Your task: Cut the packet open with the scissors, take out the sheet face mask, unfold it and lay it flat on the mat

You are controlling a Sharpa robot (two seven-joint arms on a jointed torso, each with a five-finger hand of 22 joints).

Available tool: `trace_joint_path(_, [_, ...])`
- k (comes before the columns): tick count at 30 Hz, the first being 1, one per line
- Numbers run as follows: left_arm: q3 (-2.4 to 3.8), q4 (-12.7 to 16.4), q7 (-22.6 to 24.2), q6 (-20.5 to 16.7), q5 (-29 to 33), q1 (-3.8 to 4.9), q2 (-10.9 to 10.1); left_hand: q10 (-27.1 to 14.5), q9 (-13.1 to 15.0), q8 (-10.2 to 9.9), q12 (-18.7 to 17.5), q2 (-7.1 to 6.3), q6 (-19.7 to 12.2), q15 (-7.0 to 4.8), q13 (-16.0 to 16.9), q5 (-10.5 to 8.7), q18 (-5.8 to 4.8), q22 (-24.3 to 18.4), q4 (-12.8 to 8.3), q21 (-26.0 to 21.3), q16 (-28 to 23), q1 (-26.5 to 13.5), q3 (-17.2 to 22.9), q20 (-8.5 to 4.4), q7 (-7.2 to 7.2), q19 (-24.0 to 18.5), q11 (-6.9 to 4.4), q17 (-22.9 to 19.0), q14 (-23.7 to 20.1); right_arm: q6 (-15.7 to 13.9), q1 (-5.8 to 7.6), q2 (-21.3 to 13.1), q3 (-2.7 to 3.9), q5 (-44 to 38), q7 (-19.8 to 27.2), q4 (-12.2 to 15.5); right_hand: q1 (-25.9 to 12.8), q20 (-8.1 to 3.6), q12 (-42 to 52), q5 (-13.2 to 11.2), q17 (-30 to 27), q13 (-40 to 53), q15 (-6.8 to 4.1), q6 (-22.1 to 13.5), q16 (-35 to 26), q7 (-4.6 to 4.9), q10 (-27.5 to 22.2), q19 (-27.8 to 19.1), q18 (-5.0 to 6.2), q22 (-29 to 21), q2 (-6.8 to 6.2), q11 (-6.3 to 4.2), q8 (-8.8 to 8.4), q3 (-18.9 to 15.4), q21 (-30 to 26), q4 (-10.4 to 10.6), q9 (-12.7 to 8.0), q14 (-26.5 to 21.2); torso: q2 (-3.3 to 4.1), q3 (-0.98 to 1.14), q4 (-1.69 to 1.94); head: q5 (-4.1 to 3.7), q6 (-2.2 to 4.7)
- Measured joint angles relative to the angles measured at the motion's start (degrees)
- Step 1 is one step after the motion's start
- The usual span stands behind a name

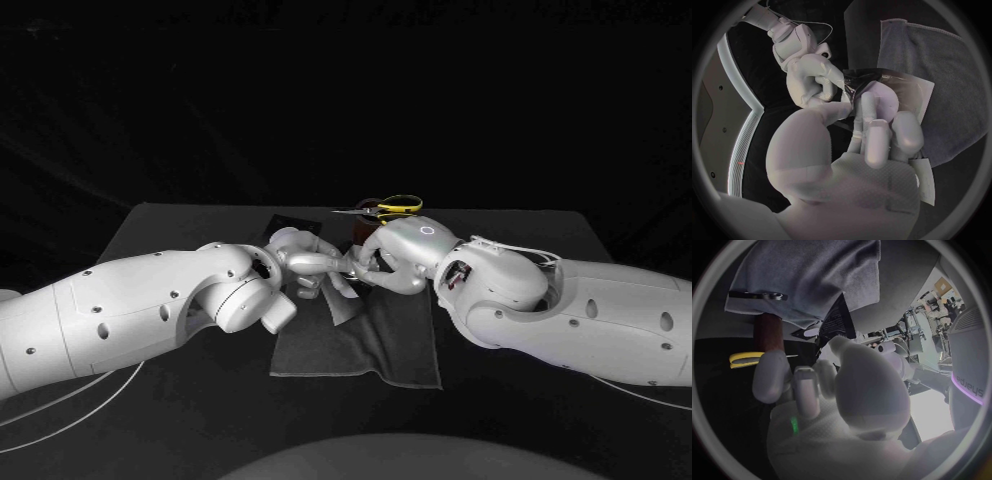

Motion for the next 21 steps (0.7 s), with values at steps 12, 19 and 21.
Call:
trace_joint_path(12, [0.00,0.29,0.31,0.64,0.02,0.00,-0.05,0.08,0.00,0.18,0.00,-0.01,-0.03,0.00,-0.02,0.28,0.00,0.03,0.00,0.00,0.00,-0.01,0.00,0.00,0.03,0.00,0.08,0.21,0.00,1.56,0.01,0.98,-0.09,-1.81,-2.32,-0.73,-1.61,0.20,-0.44,0.00,0.02,0.01,0.39,0.01,0.07,-0.02,-0.41,-0.21,0.00,-0.01,-1.60,0.40,-0.90,-1.04,-0.26,1.04,-0.70,0.01,0.02,0.05,-0.05,-0.05,0.04])
trace_joint_path(19, [-0.09,0.49,1.46,1.02,0.78,-0.05,-0.05,-0.04,0.00,0.21,0.00,-0.01,-0.05,0.00,0.03,0.28,0.00,0.27,0.00,0.00,0.00,-0.01,0.00,0.00,0.05,0.00,-0.04,0.56,0.00,1.92,0.01,2.12,-0.17,-1.95,-2.60,-1.62,-1.96,0.41,-0.44,0.00,0.06,-0.04,0.39,0.33,0.07,0.11,-0.42,-0.41,0.00,0.02,-2.27,0.39,-1.12,-1.91,-0.61,1.42,-0.81,0.01,0.03,0.04,-0.07,-0.14,0.10])
trace_joint_path(21, [-0.11,0.58,1.93,1.07,1.11,-0.07,-0.05,-0.13,0.00,0.21,0.00,-0.02,-0.05,0.00,0.03,0.28,0.00,0.28,0.00,0.00,0.00,-0.02,0.00,0.00,0.05,0.00,-0.13,0.56,0.00,1.96,0.01,2.33,-0.18,-1.95,-2.60,-1.82,-1.96,0.41,-0.44,0.00,0.06,-0.04,0.39,0.34,0.06,0.11,-0.42,-0.41,0.00,0.03,-2.27,0.39,-1.12,-2.09,-0.61,1.61,-0.81,0.00,0.03,0.04,-0.06,-0.16,0.11])
